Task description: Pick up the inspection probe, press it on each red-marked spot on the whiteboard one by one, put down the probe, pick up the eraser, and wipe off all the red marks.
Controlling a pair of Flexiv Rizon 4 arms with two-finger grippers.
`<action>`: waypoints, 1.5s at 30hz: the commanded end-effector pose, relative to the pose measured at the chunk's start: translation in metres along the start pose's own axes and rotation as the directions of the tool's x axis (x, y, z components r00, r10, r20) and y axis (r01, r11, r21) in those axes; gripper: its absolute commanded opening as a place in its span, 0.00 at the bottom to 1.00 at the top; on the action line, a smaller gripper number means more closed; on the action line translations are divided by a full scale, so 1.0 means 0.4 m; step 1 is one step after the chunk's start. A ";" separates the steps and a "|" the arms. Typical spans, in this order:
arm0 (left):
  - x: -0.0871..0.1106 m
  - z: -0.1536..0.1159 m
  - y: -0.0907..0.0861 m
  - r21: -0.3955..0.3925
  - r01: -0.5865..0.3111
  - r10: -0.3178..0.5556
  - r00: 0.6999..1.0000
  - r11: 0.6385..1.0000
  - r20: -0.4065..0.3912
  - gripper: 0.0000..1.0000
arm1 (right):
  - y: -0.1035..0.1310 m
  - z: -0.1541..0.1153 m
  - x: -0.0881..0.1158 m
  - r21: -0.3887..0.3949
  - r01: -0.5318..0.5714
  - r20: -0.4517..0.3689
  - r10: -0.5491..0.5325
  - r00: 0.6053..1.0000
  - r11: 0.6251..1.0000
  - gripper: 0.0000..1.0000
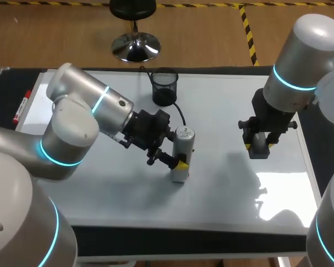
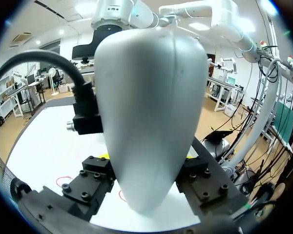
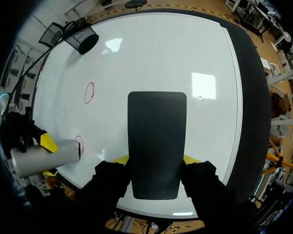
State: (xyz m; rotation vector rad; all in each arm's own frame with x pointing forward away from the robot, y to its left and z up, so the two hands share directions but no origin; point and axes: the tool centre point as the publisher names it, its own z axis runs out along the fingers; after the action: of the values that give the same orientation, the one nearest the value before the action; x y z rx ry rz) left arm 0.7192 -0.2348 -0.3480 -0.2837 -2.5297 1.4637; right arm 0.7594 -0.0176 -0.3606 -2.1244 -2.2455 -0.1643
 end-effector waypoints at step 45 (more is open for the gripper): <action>0.036 0.009 0.055 0.030 -0.005 0.005 1.000 1.000 0.005 0.00 | 0.000 -0.001 -0.002 0.001 0.001 -0.002 -0.001 1.000 1.000 0.00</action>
State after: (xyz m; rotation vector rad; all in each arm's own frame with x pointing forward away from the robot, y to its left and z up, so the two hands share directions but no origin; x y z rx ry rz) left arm 0.7122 -0.2256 -0.3526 -0.2842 -2.5141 1.5005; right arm 0.7594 -0.0176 -0.3606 -2.1244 -2.2455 -0.1644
